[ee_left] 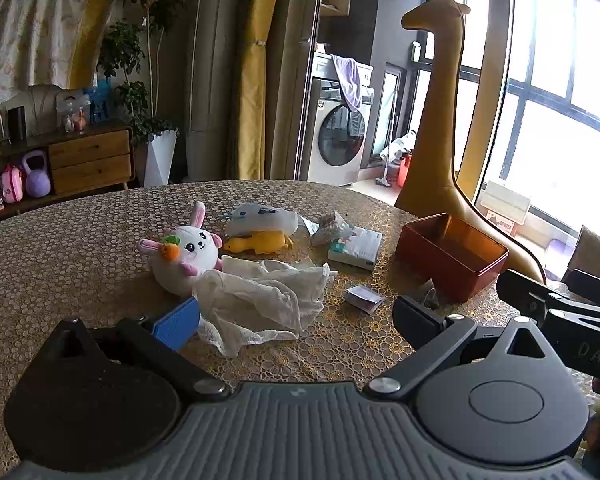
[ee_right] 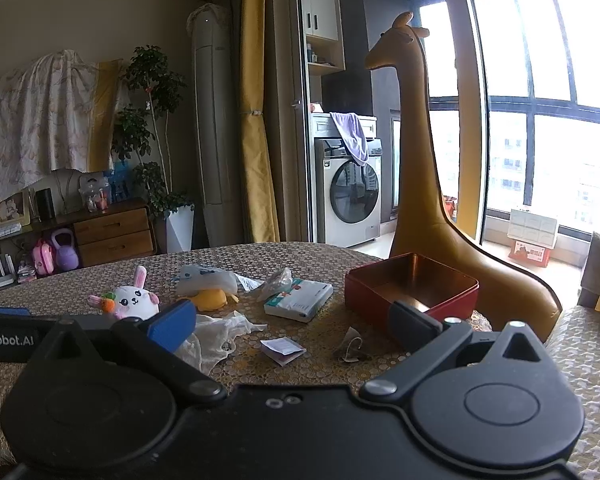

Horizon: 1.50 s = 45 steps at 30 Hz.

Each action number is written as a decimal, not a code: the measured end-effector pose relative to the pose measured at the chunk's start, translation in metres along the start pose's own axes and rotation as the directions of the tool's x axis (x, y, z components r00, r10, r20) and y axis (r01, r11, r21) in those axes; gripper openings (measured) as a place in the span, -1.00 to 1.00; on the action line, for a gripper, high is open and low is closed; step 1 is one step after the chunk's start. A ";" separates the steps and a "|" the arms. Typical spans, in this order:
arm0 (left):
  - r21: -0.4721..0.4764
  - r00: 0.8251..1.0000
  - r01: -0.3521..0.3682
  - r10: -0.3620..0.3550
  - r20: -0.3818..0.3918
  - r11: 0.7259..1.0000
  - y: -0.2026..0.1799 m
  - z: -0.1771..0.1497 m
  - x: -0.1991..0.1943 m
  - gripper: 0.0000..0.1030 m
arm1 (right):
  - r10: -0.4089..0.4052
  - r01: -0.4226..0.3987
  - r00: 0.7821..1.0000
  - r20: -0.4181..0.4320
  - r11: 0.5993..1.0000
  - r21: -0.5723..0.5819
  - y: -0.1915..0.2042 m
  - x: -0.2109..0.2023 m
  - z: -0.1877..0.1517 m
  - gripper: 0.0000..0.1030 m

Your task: Organize soft objects

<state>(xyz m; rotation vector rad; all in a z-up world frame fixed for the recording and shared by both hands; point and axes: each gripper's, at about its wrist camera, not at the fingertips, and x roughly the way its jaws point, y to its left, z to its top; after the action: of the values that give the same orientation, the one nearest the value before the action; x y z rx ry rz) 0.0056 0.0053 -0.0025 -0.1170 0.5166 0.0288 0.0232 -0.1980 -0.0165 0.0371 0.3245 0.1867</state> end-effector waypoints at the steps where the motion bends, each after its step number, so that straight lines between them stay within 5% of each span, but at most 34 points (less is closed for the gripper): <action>1: 0.000 1.000 0.000 0.000 -0.001 1.000 0.000 0.000 0.000 1.00 | -0.002 0.002 1.000 0.001 1.000 0.001 0.000 -0.002 0.001 0.99; 45: -0.004 0.998 0.054 -0.054 -0.009 0.999 -0.003 -0.001 -0.002 1.00 | -0.014 0.013 1.000 0.012 1.000 0.007 0.002 -0.003 0.000 0.99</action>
<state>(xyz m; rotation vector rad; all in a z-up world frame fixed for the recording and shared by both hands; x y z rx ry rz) 0.0040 0.0020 -0.0020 -0.1353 0.5222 -0.0238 0.0203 -0.1969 -0.0154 0.0426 0.3130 0.1720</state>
